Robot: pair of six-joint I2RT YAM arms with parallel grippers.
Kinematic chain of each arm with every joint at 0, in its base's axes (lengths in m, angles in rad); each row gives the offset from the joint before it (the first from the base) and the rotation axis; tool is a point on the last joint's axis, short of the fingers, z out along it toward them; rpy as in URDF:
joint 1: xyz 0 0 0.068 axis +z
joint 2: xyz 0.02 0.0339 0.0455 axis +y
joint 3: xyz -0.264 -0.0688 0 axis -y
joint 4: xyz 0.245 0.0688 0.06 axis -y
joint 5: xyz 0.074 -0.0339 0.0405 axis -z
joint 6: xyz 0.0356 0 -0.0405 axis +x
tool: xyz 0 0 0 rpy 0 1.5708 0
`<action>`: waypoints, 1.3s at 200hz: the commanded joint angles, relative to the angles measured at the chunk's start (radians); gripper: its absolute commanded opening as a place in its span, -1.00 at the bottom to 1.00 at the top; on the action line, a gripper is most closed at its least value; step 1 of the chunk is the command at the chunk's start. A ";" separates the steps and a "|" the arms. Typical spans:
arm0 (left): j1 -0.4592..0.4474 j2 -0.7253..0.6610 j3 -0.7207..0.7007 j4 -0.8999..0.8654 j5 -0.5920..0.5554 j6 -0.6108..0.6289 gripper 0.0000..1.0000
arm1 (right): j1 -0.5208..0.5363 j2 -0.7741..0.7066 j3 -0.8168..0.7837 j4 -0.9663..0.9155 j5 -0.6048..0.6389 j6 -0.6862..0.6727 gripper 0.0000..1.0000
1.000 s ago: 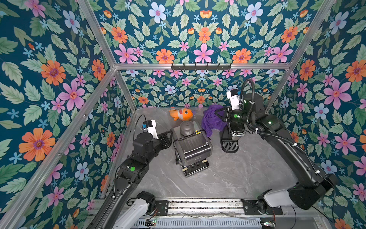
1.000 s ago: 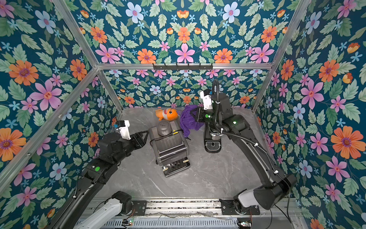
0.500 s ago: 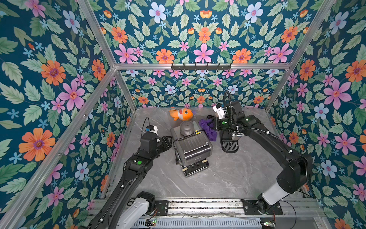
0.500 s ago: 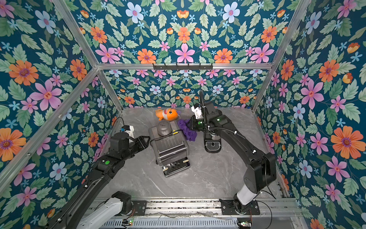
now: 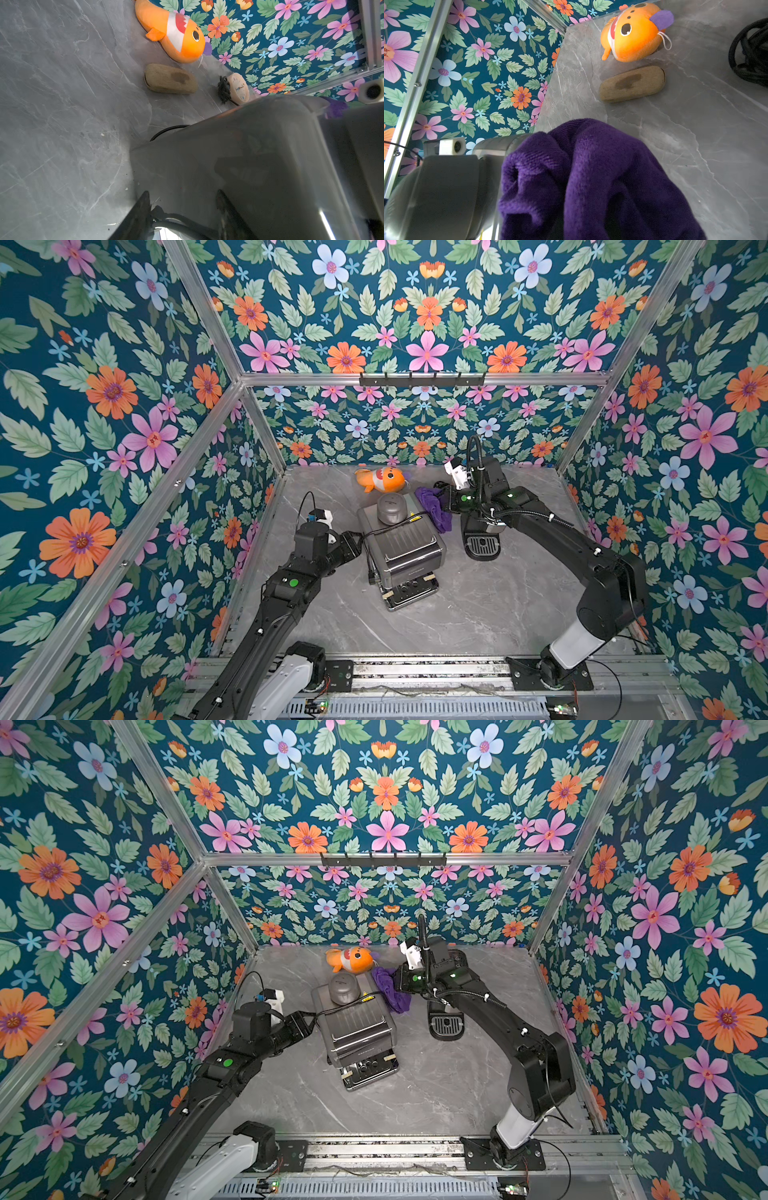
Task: Wipe the surface of a coffee machine
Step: Wipe the dirt from the surface of the coffee machine.
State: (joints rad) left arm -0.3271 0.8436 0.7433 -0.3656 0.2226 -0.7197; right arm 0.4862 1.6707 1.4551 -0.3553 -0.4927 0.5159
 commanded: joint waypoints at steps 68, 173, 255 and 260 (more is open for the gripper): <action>0.006 -0.005 0.085 -0.001 0.023 0.019 0.03 | 0.065 -0.089 0.123 -0.302 0.127 -0.037 -1.00; 0.006 0.018 0.086 0.019 0.089 0.010 0.07 | 0.078 -0.129 0.018 -0.304 0.202 -0.020 -1.00; 0.006 0.037 0.192 -0.052 0.062 0.059 0.09 | 0.068 -0.109 0.267 -0.418 0.235 -0.055 -1.00; 0.007 0.038 0.192 -0.050 0.069 0.055 0.10 | 0.063 -0.099 0.293 -0.432 0.239 -0.063 -1.00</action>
State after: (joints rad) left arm -0.3210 0.8783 0.9253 -0.4179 0.2642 -0.6785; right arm 0.5613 1.5448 1.6527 -0.7128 -0.2996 0.4927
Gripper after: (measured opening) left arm 0.547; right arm 0.146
